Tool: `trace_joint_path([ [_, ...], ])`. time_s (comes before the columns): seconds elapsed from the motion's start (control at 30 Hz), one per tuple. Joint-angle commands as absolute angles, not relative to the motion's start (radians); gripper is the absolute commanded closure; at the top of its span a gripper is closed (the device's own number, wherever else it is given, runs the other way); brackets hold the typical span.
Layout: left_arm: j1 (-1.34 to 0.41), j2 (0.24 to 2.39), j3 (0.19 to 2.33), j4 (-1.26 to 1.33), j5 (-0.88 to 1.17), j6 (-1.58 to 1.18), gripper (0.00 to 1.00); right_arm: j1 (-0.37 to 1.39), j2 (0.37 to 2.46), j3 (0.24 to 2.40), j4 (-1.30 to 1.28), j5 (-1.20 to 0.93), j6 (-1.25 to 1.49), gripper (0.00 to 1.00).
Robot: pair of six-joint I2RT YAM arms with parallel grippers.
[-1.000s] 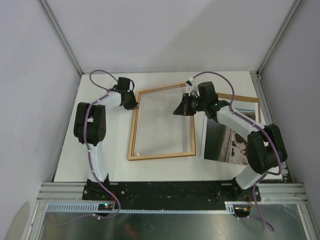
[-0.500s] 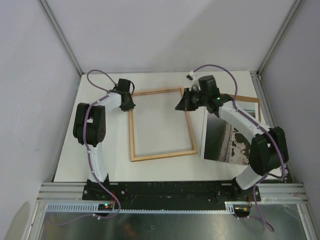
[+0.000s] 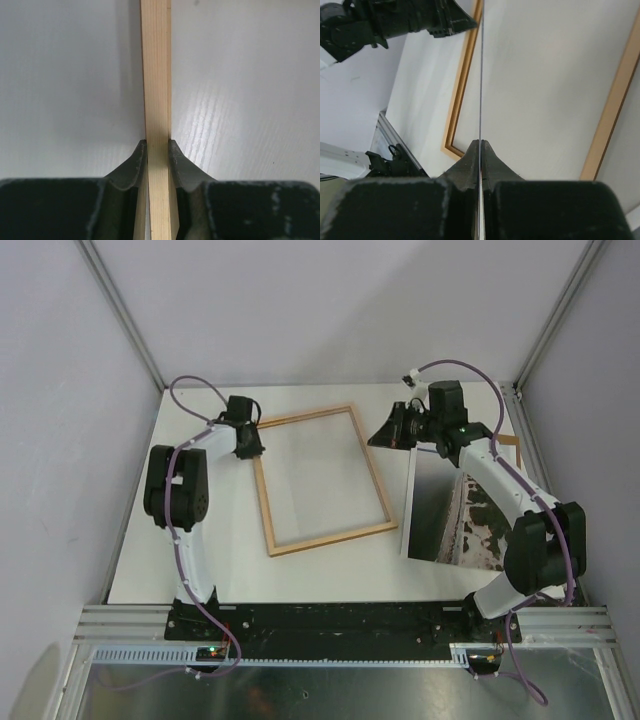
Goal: Put the photo into the frame
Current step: Pick up the glass panel from the frame body.
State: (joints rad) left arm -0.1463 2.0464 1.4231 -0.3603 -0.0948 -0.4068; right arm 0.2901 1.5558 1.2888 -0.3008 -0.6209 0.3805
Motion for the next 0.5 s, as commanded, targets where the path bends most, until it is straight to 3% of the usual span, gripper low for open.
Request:
trace_joint_path([
  [0.0, -0.162, 2.06, 1.454, -0.347, -0.011, -0.22, 1.0, 0.255, 1.522, 1.315, -0.172, -0.702, 0.454, 1.0],
  [0.47, -0.174, 2.022, 1.418, -0.323, 0.134, -0.232, 1.0, 0.203, 1.483, 1.29, -0.074, -0.76, 0.628, 1.0],
])
